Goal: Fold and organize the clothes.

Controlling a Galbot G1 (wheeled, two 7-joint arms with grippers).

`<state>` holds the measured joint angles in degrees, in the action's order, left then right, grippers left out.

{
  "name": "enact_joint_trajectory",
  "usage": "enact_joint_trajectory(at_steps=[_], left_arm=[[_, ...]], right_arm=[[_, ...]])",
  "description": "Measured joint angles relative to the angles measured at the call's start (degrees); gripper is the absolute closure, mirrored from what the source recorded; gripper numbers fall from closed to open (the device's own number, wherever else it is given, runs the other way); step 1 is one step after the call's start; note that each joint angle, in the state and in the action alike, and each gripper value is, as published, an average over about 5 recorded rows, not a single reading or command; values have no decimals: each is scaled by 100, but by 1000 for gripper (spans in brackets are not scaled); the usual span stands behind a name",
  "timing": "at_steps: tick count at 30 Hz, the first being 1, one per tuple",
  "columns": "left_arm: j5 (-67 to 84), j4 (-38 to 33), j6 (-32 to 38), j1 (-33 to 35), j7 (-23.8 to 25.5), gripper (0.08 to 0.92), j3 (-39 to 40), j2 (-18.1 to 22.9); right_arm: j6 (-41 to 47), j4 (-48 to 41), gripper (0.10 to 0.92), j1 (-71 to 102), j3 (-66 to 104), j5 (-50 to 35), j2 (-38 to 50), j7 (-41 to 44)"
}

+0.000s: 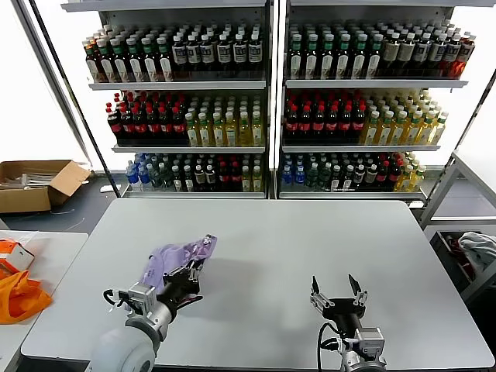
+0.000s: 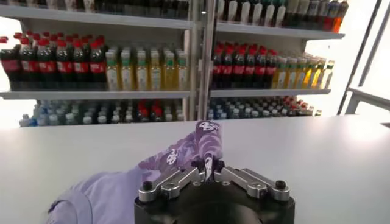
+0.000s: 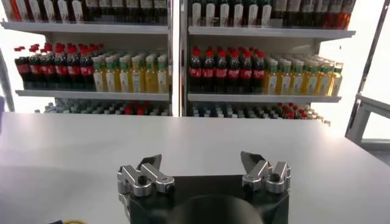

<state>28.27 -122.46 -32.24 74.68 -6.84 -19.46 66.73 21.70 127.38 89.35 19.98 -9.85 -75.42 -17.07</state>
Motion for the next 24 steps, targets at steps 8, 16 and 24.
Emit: enact_joint_trajectory(at_steps=[8, 16, 24], left_arm=[[571, 0, 160, -42, -126, 609, 304, 241], [969, -135, 182, -99, -388, 375, 295, 332], [993, -325, 105, -15, -706, 188, -76, 208]], right_arm=[[23, -23, 203, -62, -92, -43, -35, -29], [258, 31, 203, -285, -293, -880, -5, -239], [622, -147, 203, -863, -688, -2299, 1, -632]])
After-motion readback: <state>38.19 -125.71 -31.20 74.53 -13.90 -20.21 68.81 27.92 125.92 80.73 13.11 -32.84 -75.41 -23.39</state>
